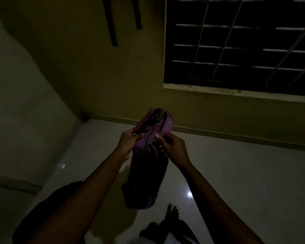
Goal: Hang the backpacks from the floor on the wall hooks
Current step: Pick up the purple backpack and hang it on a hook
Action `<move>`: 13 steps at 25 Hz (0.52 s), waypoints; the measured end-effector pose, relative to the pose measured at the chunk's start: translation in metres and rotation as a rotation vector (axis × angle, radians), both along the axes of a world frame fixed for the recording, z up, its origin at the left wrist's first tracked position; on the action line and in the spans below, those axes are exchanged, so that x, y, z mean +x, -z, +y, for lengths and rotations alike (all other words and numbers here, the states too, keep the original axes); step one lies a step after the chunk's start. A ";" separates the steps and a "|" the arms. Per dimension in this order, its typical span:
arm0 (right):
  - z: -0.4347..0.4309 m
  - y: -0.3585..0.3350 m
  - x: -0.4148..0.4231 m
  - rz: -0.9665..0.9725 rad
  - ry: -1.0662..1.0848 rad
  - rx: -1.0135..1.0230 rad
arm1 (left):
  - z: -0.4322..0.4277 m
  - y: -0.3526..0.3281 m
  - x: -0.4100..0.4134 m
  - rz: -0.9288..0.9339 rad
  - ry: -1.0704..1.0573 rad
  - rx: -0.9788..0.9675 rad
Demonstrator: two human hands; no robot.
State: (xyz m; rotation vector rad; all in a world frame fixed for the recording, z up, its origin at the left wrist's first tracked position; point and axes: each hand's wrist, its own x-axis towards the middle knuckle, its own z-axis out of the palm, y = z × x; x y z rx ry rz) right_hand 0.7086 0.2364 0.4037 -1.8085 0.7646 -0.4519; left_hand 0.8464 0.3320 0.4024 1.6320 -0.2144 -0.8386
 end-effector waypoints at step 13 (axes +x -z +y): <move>0.018 0.001 -0.019 0.024 -0.068 0.492 | 0.053 0.005 -0.015 -0.413 0.238 0.078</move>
